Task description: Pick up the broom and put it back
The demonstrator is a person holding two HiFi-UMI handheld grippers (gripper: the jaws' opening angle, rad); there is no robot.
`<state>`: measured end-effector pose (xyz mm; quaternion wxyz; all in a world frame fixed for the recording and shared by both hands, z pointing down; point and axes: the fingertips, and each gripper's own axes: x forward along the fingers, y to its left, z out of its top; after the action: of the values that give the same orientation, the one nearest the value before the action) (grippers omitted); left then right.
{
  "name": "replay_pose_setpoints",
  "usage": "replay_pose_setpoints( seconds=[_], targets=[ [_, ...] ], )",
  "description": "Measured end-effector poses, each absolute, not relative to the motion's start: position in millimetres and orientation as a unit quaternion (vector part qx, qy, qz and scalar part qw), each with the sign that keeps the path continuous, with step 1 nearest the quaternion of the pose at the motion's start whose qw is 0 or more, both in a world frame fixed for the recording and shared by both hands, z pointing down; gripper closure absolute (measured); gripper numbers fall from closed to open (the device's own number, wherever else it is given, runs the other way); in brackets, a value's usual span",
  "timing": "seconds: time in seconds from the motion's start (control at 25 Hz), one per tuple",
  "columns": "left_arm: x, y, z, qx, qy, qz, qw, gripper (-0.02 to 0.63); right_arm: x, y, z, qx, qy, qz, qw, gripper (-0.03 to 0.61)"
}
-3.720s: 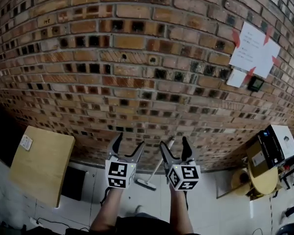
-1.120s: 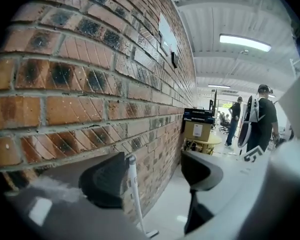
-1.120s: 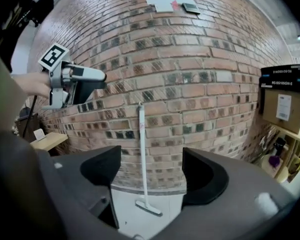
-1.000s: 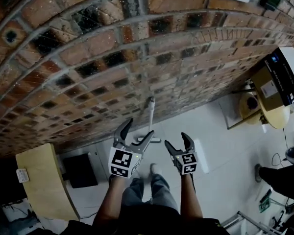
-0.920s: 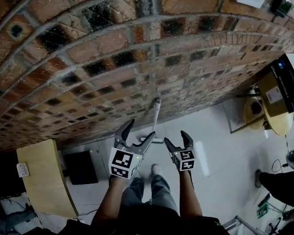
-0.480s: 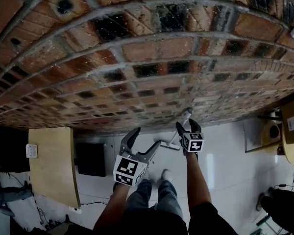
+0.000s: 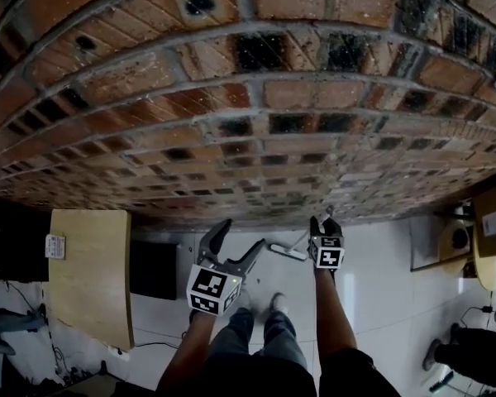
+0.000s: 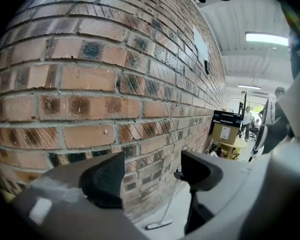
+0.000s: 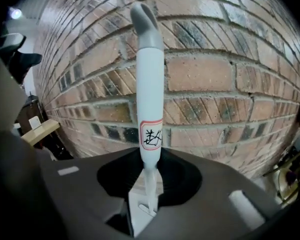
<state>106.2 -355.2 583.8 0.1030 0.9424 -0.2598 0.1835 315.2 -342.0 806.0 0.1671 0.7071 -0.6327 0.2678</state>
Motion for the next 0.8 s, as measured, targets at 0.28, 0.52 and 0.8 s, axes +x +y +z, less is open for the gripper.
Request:
replay_pose_setpoints(
  seconds=[0.28, 0.52, 0.8],
  targets=[
    [84.9, -350.5, 557.8, 0.946, -0.266, 0.155, 0.098, 0.258, 268.0, -282.2, 771.0, 0.700, -0.636, 0.262, 0.190, 0.485],
    [80.5, -348.2, 501.4, 0.954, -0.272, 0.100, 0.076, 0.258, 262.8, -268.2, 669.5, 0.726, -0.643, 0.183, 0.158, 0.485],
    [51.1, -352.5, 429.2, 0.947, -0.314, 0.056, 0.032, 0.258, 235.8, -260.9, 526.5, 0.737, -0.667, 0.083, 0.074, 0.485]
  ],
)
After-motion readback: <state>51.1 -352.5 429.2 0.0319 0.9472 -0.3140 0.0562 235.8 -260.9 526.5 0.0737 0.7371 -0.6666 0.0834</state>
